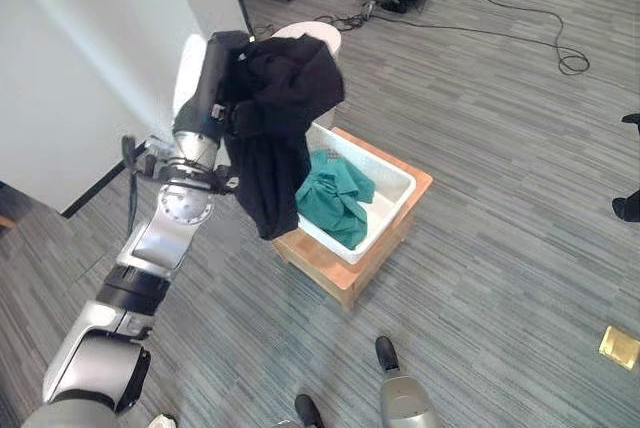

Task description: Pick up bed clothes into laundry basket.

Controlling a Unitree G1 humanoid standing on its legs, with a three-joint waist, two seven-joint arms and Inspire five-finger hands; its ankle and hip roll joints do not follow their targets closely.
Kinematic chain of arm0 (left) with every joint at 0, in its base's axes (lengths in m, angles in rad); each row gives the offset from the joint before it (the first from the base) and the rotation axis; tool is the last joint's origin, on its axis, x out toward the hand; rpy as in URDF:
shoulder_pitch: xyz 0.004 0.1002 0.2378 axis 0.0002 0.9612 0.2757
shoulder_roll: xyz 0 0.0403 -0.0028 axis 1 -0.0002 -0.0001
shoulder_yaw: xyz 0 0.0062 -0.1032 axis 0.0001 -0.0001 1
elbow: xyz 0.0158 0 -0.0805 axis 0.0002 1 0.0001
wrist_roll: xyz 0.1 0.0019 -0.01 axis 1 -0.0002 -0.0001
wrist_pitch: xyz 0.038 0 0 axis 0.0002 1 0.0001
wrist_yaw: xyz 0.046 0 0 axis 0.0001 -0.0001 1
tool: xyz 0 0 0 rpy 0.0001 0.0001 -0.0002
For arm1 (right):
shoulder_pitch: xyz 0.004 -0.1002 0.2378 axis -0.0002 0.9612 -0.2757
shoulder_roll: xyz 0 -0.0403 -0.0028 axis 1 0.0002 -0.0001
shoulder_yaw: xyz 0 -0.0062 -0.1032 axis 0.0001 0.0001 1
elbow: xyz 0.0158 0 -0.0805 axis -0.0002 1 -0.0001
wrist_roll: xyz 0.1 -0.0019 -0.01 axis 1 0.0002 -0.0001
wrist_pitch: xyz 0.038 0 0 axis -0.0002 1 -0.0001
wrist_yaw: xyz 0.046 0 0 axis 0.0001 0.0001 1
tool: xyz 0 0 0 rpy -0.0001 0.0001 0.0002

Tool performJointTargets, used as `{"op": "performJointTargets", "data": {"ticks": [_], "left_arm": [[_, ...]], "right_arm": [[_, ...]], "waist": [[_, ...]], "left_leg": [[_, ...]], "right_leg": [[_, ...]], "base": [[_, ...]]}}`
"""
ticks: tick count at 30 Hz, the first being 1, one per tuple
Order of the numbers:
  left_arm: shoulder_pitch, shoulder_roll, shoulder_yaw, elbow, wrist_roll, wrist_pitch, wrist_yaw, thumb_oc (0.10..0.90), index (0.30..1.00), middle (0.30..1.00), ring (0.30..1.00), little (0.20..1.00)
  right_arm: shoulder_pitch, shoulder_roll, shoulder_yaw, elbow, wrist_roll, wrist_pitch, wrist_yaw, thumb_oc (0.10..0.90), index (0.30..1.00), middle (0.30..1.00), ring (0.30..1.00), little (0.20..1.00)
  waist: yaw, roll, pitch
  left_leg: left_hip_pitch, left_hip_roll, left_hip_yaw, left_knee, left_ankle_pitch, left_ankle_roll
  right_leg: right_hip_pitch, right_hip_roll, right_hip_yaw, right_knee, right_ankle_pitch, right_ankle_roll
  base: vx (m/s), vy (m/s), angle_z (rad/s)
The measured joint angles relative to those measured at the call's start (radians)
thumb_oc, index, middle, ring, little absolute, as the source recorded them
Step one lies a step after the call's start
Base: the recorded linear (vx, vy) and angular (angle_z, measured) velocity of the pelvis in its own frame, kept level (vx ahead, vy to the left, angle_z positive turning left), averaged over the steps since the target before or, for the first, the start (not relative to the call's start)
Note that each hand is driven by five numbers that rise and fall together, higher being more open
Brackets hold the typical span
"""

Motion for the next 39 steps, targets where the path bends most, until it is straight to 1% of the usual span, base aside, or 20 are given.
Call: {"op": "performJointTargets", "data": {"ticks": [1,3,6,7,9,10,11,12,14,16,18,20,21,22,25,26,30,33,35,39], "left_arm": [[-0.04,-0.001,-0.025,0.029,-0.001,0.0,0.0,0.4,0.3,0.3,0.3,0.3],[-0.089,-0.002,-0.039,0.047,-0.002,0.0,0.001,0.4,0.3,0.3,0.3,0.3],[-0.2,0.005,-0.076,0.107,-0.002,0.0,0.003,0.4,0.3,0.3,0.3,0.3],[-0.24,0.009,-0.085,0.112,-0.002,0.0,0.007,0.4,0.3,0.3,0.3,0.3],[-0.291,0.018,-0.1,0.115,-0.001,0.0,0.012,0.4,0.3,0.3,0.3,0.3],[-0.309,0.019,-0.104,0.115,0.0,0.0,0.016,0.4,0.3,0.3,0.3,0.3],[-0.332,0.02,-0.112,0.115,0.0,0.0,0.023,0.4,0.3,0.3,0.3,0.3],[-0.387,0.02,-0.127,0.115,0.001,0.0,0.036,0.4,0.3,0.3,0.3,0.3],[-0.463,0.038,-0.16,0.116,0.001,0.0,0.047,0.4,0.3,0.3,0.3,0.3],[-0.529,0.042,-0.166,0.116,0.001,-0.001,0.055,0.4,0.3,0.3,0.3,0.3],[-0.546,0.043,-0.166,0.115,0.001,-0.002,0.058,0.4,0.3,0.3,0.3,0.3],[-0.551,0.042,-0.165,0.115,0.001,-0.002,0.061,0.4,0.3,0.3,0.3,0.3],[-0.548,0.041,-0.165,0.117,0.001,-0.003,0.061,0.4,0.3,0.3,0.3,0.3],[-0.546,0.041,-0.165,0.123,0.001,-0.003,0.06,0.4,0.3,0.3,0.3,0.3],[-0.541,0.039,-0.165,0.203,0.0,0.001,0.058,0.4,0.3,0.3,0.3,0.3],[-0.54,0.039,-0.166,0.238,0.0,0.008,0.057,0.4,0.3,0.3,0.3,0.3],[-0.521,0.042,-0.166,0.355,0.001,0.06,0.056,0.4,0.3,0.3,0.3,0.3],[-0.516,0.043,-0.166,0.409,0.003,0.095,0.055,0.4,0.3,0.3,0.3,0.3],[-0.51,0.042,-0.166,0.423,0.005,0.107,0.055,0.4,0.3,0.3,0.3,0.3],[-0.507,0.043,-0.166,0.426,0.052,0.109,0.055,0.4,0.3,0.3,0.3,0.3]], "right_arm": [[-0.004,0.0,0.0,-0.005,0.0,0.0,0.0,0.8,0.9,0.9,0.9,0.9],[-0.019,-0.001,0.003,-0.028,0.0,-0.005,-0.001,0.8,0.9,0.9,0.9,0.9],[-0.047,-0.006,0.003,-0.057,0.0,-0.007,-0.001,0.8,0.9,0.9,0.9,0.9],[-0.051,-0.024,0.004,-0.077,0.002,-0.01,-0.001,0.8,0.9,0.9,0.9,0.9],[-0.053,-0.049,0.003,-0.092,0.017,-0.011,-0.001,0.8,0.9,0.9,0.9,0.9],[-0.053,-0.052,0.002,-0.099,0.025,-0.011,-0.001,0.8,0.9,0.9,0.9,0.9],[-0.053,-0.052,0.001,-0.103,0.035,-0.01,-0.001,0.8,0.9,0.9,0.9,0.9],[-0.053,-0.052,0.0,-0.108,0.047,-0.01,-0.001,0.8,0.9,0.9,0.9,0.9],[-0.055,-0.053,-0.001,-0.119,0.06,-0.01,-0.001,0.8,0.9,0.9,0.9,0.9],[-0.055,-0.062,-0.001,-0.127,0.061,-0.01,-0.001,0.8,0.9,0.9,0.9,0.9],[-0.055,-0.063,-0.001,-0.128,0.061,-0.006,-0.001,0.8,0.9,0.9,0.9,0.9],[-0.052,-0.063,-0.015,-0.131,0.062,-0.005,-0.001,0.8,0.9,0.9,0.9,0.9],[-0.037,-0.063,-0.04,-0.135,0.065,-0.005,-0.001,0.8,0.9,0.9,0.9,0.9],[-0.027,-0.063,-0.064,-0.135,0.069,-0.005,-0.001,0.8,0.9,0.9,0.9,0.9],[-0.017,-0.065,-0.116,-0.135,0.105,0.002,-0.002,0.8,0.9,0.9,0.9,0.9],[-0.017,-0.066,-0.123,-0.134,0.112,0.003,-0.002,0.8,0.9,0.9,0.9,0.9],[-0.017,-0.07,-0.124,-0.135,0.134,0.008,-0.008,0.8,0.9,0.9,0.9,0.9],[-0.011,-0.069,-0.123,-0.158,0.133,0.012,-0.008,0.8,0.9,0.9,0.9,0.9],[-0.008,-0.069,-0.119,-0.168,0.133,0.005,-0.011,0.8,0.9,0.9,0.9,0.9],[-0.008,-0.069,-0.119,-0.168,0.133,0.003,-0.025,0.8,0.9,0.9,0.9,0.9]], "waist": [[0.004,0.005,-0.002],[-0.007,0.02,-0.006],[-0.001,0.04,-0.005],[-0.004,0.059,-0.003],[-0.007,0.081,0.002],[-0.008,0.086,0.001],[-0.008,0.09,0.002],[-0.011,0.092,0.004],[-0.009,0.092,0.005],[-0.009,0.093,0.022],[-0.014,0.096,0.029],[-0.022,0.095,0.048],[-0.023,0.092,0.055],[-0.024,0.098,0.052],[-0.025,0.087,0.069],[-0.027,0.081,0.083],[-0.025,0.059,0.125],[-0.017,0.047,0.148],[-0.008,0.031,0.165],[0.008,0.018,0.173]], "left_leg": [[0.0,-0.002,0.001,0.0,0.0,0.0],[0.001,-0.003,0.008,0.0,-0.001,0.0],[-0.004,-0.005,0.015,0.0,-0.003,-0.001],[-0.003,-0.006,0.022,0.0,-0.004,-0.002],[-0.005,-0.008,0.024,0.0,-0.006,-0.004],[-0.007,-0.009,0.025,0.0,-0.006,-0.004],[-0.01,-0.009,0.026,0.0,-0.006,-0.004],[-0.021,-0.01,0.028,0.0,-0.006,-0.004],[-0.038,-0.013,0.036,0.0,-0.006,-0.004],[-0.04,-0.018,0.037,0.0,-0.006,-0.004],[-0.04,-0.018,0.036,0.0,-0.006,-0.004],[-0.041,-0.017,0.034,0.0,-0.007,-0.004],[-0.047,-0.017,0.033,0.0,-0.007,-0.004],[-0.059,-0.017,0.032,0.0,-0.007,-0.004],[-0.092,-0.019,0.031,0.0,-0.006,-0.004],[-0.093,-0.018,0.029,0.0,-0.006,-0.004],[-0.132,-0.019,0.029,0.0,-0.005,-0.003],[-0.166,-0.02,0.026,0.0,0.002,0.0],[-0.168,-0.02,0.026,0.0,0.006,-0.001],[-0.168,-0.02,0.023,0.0,0.006,-0.001]], "right_leg": [[-0.001,-0.001,0.0,0.0,0.002,0.002],[-0.004,-0.001,0.007,0.0,0.001,0.003],[-0.014,-0.001,0.018,0.0,0.002,0.004],[-0.016,-0.001,0.023,0.0,0.002,0.005],[-0.02,-0.002,0.026,0.0,0.001,0.006],[-0.024,-0.002,0.027,0.0,0.0,0.007],[-0.028,-0.002,0.028,0.0,0.0,0.007],[-0.04,-0.001,0.032,0.006,0.001,0.007],[-0.063,-0.002,0.041,0.007,0.007,0.011],[-0.071,-0.003,0.052,0.007,0.011,0.009],[-0.072,-0.007,0.053,0.007,0.007,0.015],[-0.072,-0.005,0.052,0.007,0.006,0.016],[-0.077,-0.006,0.051,0.007,0.006,0.016],[-0.09,-0.006,0.051,0.007,0.008,0.014],[-0.124,-0.003,0.051,0.007,0.024,0.006],[-0.124,-0.002,0.05,0.007,0.024,0.005],[-0.164,-0.001,0.051,0.007,0.04,0.003],[-0.197,-0.001,0.051,0.008,0.051,-0.002],[-0.201,-0.001,0.051,0.008,0.052,-0.003],[-0.2,-0.003,0.043,0.008,0.052,-0.004]], "base": [[0.02,0.013,-0.04],[0.02,0.015,-0.07],[0.02,0.017,-0.11],[0.04,0.019,-0.1],[0.02,0.008,-0.06],[0.01,0.007,-0.05],[0.0,0.015,-0.05],[-0.01,0.019,-0.1],[-0.02,0.013,-0.14],[0.0,0.01,-0.16],[0.0,0.005,-0.04],[-0.03,-0.004,0.0],[-0.04,-0.001,0.03],[-0.1,0.003,0.03],[-0.11,0.003,0.01],[-0.13,-0.002,-0.03],[-0.09,-0.017,0.0],[-0.07,-0.017,0.01],[-0.05,-0.018,-0.03],[-0.04,-0.026,0.01]]}}
